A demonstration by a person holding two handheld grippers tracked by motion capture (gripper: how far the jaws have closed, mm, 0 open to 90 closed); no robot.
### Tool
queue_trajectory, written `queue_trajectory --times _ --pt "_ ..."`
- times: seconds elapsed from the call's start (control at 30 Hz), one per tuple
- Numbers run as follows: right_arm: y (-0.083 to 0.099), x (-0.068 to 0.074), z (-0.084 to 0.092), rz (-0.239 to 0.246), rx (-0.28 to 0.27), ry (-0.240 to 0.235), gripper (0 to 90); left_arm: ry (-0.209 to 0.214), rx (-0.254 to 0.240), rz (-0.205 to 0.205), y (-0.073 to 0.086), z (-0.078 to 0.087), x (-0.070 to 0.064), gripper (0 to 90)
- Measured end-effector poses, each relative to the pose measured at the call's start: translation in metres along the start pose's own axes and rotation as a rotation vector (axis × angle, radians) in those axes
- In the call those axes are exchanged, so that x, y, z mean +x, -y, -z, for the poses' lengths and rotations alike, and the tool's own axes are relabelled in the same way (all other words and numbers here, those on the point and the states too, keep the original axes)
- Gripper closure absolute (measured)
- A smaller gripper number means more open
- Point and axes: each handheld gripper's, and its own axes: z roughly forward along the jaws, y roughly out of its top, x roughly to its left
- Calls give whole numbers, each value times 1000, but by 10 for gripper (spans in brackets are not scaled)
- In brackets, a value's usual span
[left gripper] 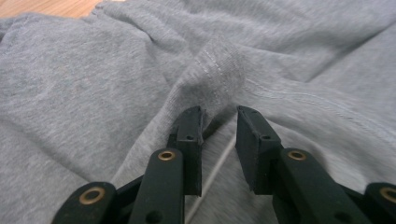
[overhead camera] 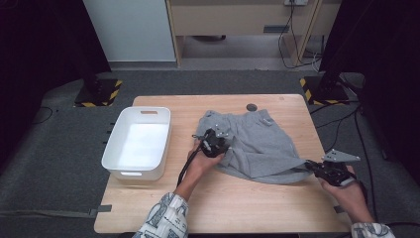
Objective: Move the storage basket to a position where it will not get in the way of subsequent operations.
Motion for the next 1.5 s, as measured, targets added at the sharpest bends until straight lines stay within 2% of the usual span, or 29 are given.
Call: queue_trajectory --times 0.07,0.13,0.33,0.43,0.47,0.53,0.6,0.77,1.0,1.2,1.37,1.5 --pt "0 0 0 -2 -2 -3 850 18 5 -3 1 -1 0 708" --pt "0 -1 1 -6 -1 -5 848 13 10 -20 3 -2 -1 698" --pt "0 0 0 -3 0 -2 846 -11 -32 -16 0 -4 -6 562" --pt "0 1 -1 -5 6 -9 842 -8 -19 -30 -1 -9 -9 541" --pt "0 1 -1 -5 7 -8 841 -8 -19 -30 -1 -9 -9 552" --pt "0 0 -1 -3 6 -9 842 -4 17 -46 0 -16 -11 584" --pt "0 0 -1 -5 6 -11 843 2 29 -38 1 -18 -11 626" --pt "0 0 -1 -7 3 -11 848 10 53 -60 0 -17 -14 780" --pt "1 0 0 -5 1 -7 854 2 33 -45 -3 1 -10 825" --pt "1 -1 1 -3 2 -4 876 -7 -16 -41 -2 27 -9 827" --pt "0 0 2 -1 3 -2 881 -9 -49 -35 9 53 -4 828" --pt "-1 -2 3 0 4 5 882 -8 -50 -35 24 72 -1 828"
